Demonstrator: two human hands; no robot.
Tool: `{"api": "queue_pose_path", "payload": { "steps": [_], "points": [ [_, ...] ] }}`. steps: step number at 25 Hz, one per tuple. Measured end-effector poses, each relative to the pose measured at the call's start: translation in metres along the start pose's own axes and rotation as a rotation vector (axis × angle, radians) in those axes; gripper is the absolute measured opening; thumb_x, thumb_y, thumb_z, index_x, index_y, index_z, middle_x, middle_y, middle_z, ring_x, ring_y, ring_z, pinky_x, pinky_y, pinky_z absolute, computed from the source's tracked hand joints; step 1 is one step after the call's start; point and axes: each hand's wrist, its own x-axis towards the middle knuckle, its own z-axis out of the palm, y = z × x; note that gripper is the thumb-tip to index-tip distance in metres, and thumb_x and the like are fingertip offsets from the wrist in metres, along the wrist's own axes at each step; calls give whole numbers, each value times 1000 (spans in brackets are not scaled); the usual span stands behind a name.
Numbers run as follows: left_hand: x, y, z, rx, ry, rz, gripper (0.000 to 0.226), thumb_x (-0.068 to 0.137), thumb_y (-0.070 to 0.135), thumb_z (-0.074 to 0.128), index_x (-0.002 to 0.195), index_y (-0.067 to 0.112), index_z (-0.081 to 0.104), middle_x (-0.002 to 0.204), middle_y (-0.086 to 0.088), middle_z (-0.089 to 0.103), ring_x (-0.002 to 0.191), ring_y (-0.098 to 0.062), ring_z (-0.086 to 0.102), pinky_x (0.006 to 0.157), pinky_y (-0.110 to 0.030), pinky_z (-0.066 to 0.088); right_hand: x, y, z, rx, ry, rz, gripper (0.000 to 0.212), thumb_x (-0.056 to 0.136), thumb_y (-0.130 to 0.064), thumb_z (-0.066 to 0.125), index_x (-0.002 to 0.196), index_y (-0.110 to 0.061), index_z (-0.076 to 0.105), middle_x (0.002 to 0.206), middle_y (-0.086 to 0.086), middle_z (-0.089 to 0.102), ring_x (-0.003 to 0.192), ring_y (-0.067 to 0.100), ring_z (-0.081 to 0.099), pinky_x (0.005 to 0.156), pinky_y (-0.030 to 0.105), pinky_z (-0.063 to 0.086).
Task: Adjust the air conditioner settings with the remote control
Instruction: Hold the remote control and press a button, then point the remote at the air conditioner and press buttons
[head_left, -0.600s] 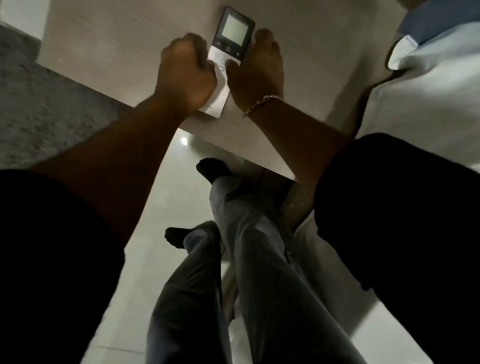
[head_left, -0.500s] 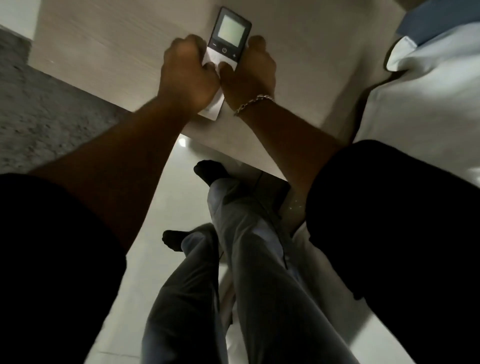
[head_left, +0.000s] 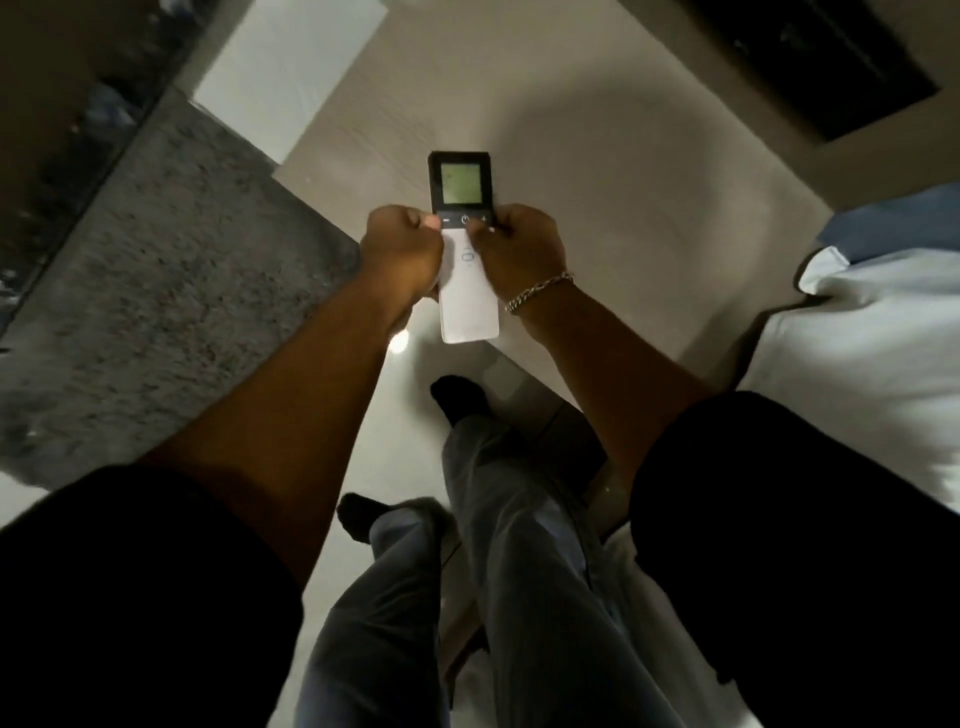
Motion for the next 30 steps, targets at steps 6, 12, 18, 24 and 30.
{"api": "queue_pose_path", "payload": {
  "steps": [6, 12, 18, 24, 30],
  "points": [
    [-66, 56, -142, -292, 107, 176, 25, 95, 8, 45, 93, -2, 67, 93, -22, 69, 75, -32, 68, 67, -37, 59, -69, -142, 7, 134, -52, -303, 35, 85, -20, 68, 116, -8, 60, 114, 12, 71, 100, 26, 66, 79, 22, 46],
    [-187, 128, -309, -420, 379, 473, 22, 96, 17, 49, 90, 8, 68, 78, -1, 69, 66, -13, 67, 45, -17, 52, -172, -323, -1, 349, -257, -589, 42, 85, -22, 70, 124, -14, 56, 121, 12, 71, 92, 22, 71, 78, 36, 62],
    [-356, 186, -473, -420, 629, 842, 12, 93, 20, 56, 92, 20, 68, 86, 7, 72, 70, -6, 72, 52, -15, 55, -325, -504, -34, 552, -469, -892, 43, 85, -17, 71, 125, -12, 57, 116, 11, 73, 80, 11, 71, 63, 20, 60],
    [-518, 236, -565, -386, 799, 1146, 14, 89, 13, 63, 99, 8, 72, 86, -7, 76, 64, -10, 73, 52, -18, 55, -474, -621, -92, 757, -640, -1151, 39, 83, -6, 72, 120, -5, 59, 105, 19, 74, 79, 25, 72, 73, 39, 62],
    [-641, 271, -608, -338, 970, 1339, 19, 88, 13, 64, 102, 4, 71, 87, -11, 76, 68, -16, 74, 52, -21, 56, -577, -683, -147, 792, -742, -1437, 32, 83, -10, 72, 114, -8, 64, 102, 12, 77, 83, 22, 75, 74, 34, 63]
  ]
}}
